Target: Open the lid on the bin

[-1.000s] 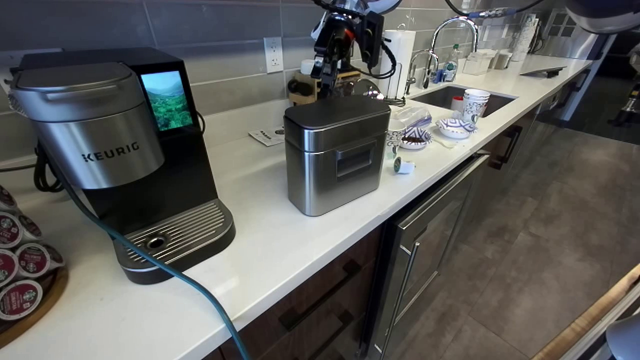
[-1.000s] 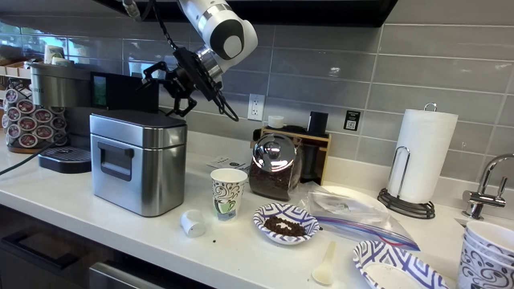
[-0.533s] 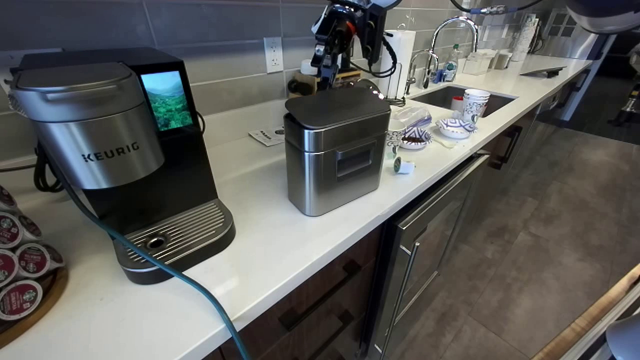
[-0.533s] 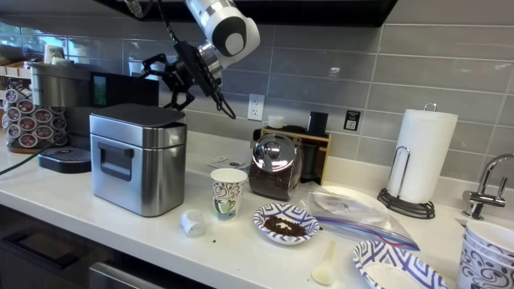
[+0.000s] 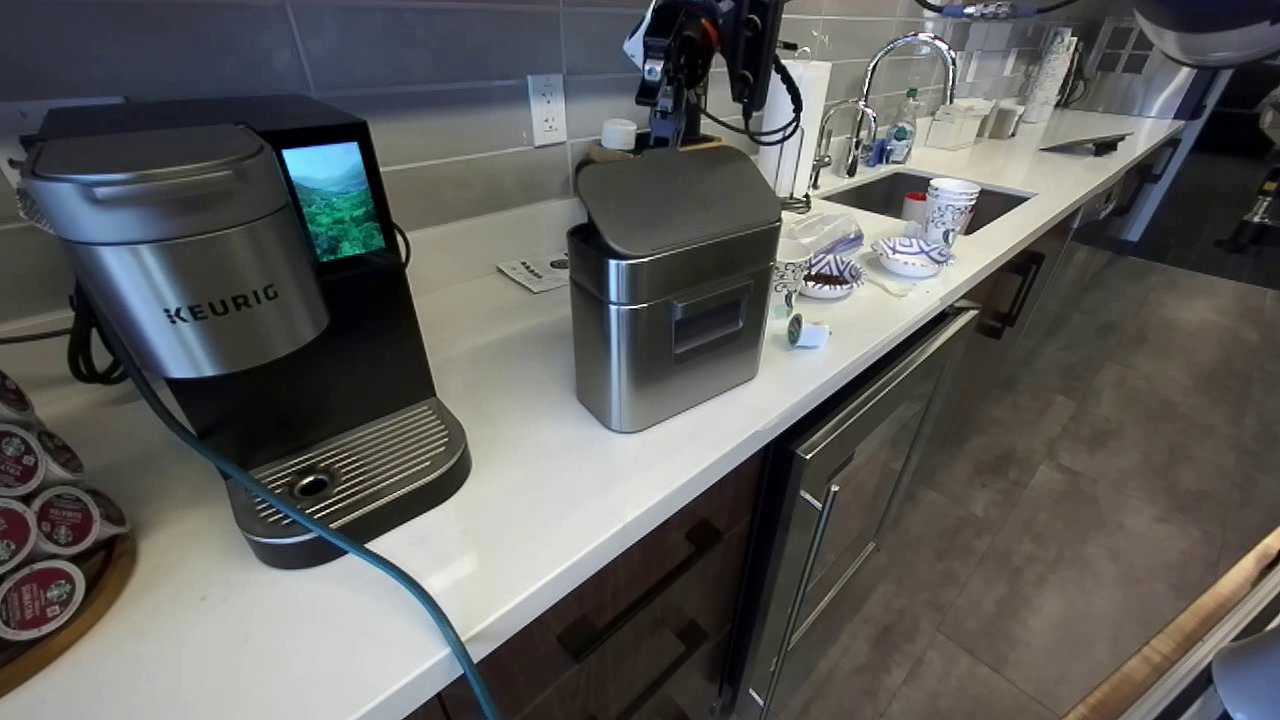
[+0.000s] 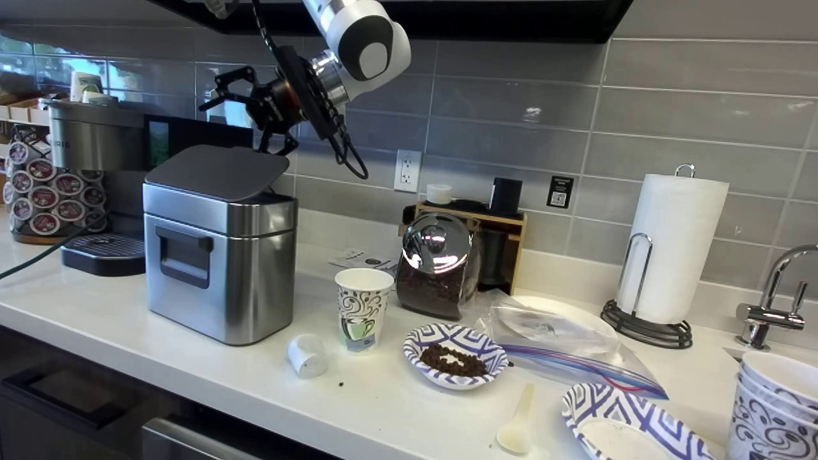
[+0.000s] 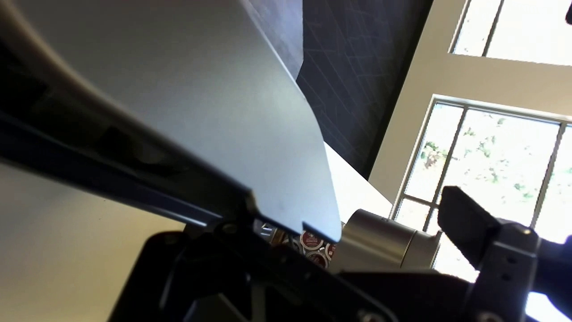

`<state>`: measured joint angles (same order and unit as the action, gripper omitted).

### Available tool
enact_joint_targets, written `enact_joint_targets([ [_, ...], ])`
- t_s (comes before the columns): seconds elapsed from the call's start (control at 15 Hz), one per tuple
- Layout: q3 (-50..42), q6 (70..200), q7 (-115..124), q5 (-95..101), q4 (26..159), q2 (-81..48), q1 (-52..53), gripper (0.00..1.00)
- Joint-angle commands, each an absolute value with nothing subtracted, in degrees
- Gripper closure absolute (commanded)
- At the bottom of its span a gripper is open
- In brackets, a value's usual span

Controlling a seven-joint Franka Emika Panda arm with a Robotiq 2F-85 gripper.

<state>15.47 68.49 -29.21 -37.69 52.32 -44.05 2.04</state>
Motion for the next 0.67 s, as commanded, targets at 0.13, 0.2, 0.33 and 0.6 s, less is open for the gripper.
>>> enact_joint_targets([
  [0.13,16.5,64.5,-25.6,-39.0,51.0,-44.2,1.8,0.0],
  [0.2,16.6,64.3,-25.2,-39.3,51.0,-44.0,1.9,0.0],
  [0.33,17.0,63.6,-24.2,-39.8,51.0,-43.6,1.9,0.0],
  [0.6,17.3,63.5,-22.6,-39.9,51.6,-42.5,1.8,0.0],
])
